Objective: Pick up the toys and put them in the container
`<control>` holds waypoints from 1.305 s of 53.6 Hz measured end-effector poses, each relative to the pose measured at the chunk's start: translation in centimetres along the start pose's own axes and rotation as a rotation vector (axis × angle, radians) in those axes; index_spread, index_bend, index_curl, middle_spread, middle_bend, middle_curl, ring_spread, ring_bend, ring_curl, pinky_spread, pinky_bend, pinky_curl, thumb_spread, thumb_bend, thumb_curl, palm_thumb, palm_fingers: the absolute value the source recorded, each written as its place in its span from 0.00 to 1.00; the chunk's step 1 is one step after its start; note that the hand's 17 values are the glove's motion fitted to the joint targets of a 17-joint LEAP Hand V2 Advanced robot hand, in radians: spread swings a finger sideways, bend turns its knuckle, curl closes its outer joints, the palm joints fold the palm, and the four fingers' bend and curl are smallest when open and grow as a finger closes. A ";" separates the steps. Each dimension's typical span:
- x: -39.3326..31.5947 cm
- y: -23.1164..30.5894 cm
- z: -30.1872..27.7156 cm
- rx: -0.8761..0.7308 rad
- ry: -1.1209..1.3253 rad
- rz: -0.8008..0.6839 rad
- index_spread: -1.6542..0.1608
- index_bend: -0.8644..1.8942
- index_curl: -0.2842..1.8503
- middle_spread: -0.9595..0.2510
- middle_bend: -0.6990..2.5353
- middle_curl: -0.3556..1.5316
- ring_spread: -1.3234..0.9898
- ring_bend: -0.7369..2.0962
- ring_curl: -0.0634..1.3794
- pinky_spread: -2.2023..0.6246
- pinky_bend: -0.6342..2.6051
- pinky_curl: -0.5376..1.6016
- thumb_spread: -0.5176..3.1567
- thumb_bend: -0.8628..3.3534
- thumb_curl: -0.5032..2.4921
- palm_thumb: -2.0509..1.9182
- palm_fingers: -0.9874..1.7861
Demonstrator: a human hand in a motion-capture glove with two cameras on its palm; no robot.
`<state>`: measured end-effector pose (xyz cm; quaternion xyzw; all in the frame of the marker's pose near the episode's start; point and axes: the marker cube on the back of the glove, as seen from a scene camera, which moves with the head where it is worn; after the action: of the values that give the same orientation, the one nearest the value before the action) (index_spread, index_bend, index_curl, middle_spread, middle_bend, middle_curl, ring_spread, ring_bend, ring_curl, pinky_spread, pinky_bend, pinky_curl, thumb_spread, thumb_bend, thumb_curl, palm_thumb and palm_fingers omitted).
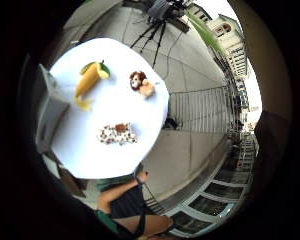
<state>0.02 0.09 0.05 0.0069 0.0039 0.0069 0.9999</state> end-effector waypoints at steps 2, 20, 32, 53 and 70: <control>0.0 0.1 0.0 0.005 0.003 0.009 0.84 0.38 0.16 0.74 0.28 0.21 0.51 0.32 0.06 0.76 0.33 0.30 0.27 0.18 0.16 0.48 0.40; 0.5 -0.1 0.2 0.021 -0.004 -0.005 0.78 0.38 0.22 0.69 0.28 0.29 0.44 0.33 0.11 0.74 0.36 0.36 0.43 0.18 0.17 0.48 0.37; 1.6 1.7 0.0 0.042 0.038 -0.022 0.78 0.37 0.24 0.69 0.29 0.32 0.42 0.36 0.16 0.73 0.36 0.37 0.44 0.18 0.17 0.47 0.38; 7.5 6.1 15.0 0.014 0.022 -0.106 0.77 0.39 0.28 0.70 0.28 0.35 0.40 0.36 0.19 0.73 0.37 0.40 0.42 0.17 0.17 0.47 0.42; 7.8 9.2 26.5 -0.132 -0.067 -0.071 0.77 0.38 0.30 0.70 0.27 0.37 0.40 0.35 0.20 0.74 0.39 0.41 0.40 0.17 0.18 0.47 0.43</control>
<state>7.86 9.03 26.64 -0.0590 -0.0300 -0.0287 0.9974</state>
